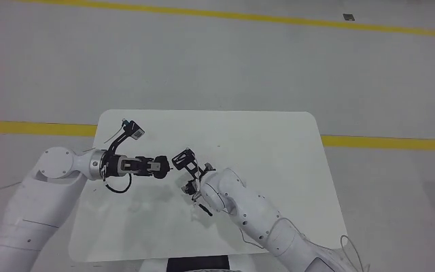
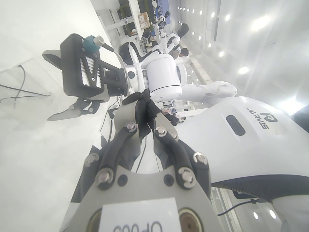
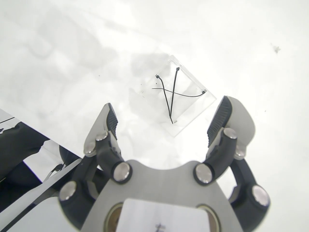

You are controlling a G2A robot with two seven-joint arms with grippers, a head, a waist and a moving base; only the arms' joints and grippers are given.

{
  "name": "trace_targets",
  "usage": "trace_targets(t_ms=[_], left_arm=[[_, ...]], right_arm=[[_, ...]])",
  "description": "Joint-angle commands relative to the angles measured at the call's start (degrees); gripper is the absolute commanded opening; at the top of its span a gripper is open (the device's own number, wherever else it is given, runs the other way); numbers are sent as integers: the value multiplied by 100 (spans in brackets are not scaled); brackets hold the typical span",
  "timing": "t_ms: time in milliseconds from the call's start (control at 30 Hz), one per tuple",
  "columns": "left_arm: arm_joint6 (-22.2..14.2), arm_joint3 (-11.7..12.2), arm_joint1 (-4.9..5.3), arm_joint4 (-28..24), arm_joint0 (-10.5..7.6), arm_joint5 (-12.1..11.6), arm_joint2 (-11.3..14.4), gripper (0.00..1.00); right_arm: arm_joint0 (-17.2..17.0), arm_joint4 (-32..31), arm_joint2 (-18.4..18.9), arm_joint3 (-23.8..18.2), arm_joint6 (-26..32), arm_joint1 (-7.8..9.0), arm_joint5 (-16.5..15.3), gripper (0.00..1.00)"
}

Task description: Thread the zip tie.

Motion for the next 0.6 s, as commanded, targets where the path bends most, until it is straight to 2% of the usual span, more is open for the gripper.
trace_targets(t_ms=[0,133,167,567], left_arm=[[0,0,0,0,0,0,0,0],[0,0,0,0,0,0,0,0],[0,0,0,0,0,0,0,0],[0,0,0,0,0,0,0,0]], right_arm=[[-22,-44,14,-19,-19,-5,31,53],[-96,-155,69,-87,-56,-4,48,28],[-114,-176,83,-96,-51,-2,37,25],[-131,-234,33,168,24,-82,-18,15]])
